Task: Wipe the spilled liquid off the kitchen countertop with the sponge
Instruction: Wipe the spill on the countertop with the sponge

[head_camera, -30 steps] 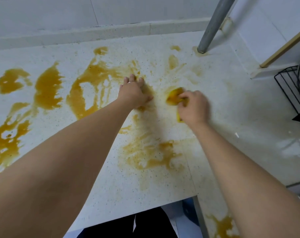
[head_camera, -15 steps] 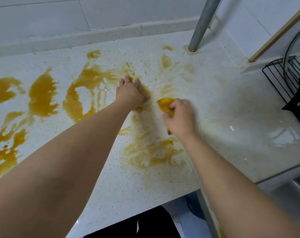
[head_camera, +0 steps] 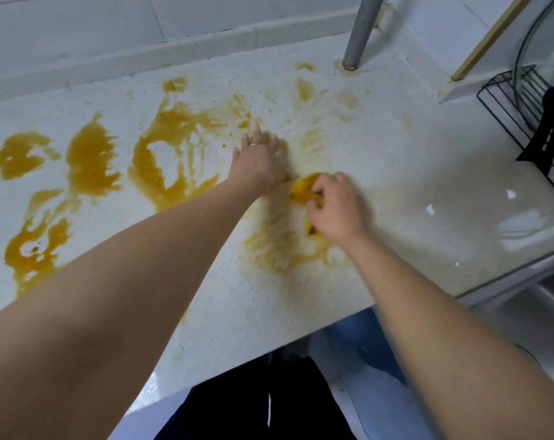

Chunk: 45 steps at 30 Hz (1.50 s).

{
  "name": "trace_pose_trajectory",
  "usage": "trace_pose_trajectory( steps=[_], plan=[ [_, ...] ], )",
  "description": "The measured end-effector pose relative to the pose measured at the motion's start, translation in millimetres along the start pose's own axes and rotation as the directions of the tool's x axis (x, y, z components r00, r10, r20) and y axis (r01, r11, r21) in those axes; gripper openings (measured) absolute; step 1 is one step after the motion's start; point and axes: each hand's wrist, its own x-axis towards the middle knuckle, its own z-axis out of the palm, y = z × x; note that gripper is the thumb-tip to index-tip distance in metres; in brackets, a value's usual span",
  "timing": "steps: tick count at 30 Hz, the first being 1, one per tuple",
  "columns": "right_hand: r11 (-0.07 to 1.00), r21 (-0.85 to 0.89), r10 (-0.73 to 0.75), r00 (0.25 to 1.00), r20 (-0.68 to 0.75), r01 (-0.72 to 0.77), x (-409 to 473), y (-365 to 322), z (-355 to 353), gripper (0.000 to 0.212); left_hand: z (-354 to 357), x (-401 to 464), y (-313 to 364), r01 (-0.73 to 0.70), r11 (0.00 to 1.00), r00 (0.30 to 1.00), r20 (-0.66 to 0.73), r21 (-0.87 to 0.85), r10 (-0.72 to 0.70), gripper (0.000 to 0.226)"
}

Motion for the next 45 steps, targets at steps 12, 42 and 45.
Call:
trace_pose_trajectory(
  steps=[12, 42, 45],
  plan=[
    [0.998, -0.059, -0.015, 1.0, 0.025, 0.016, -55, 12, 0, 0.022, 39, -60, -17, 0.114, 0.991, 0.993, 0.02, 0.066, -0.116, 0.065],
    [0.996, 0.028, -0.091, 0.995, 0.039, 0.09, -96, 12, 0, 0.028, 43, -80, -21, 0.131, 0.991, 0.991, -0.006, 0.027, -0.131, 0.073],
    [0.968, -0.009, -0.249, 0.964, 0.099, 0.251, -94, 6, 4, 0.029, 44, -91, -28, 0.146, 0.989, 0.989, -0.036, 0.006, -0.146, 0.066]
  ],
)
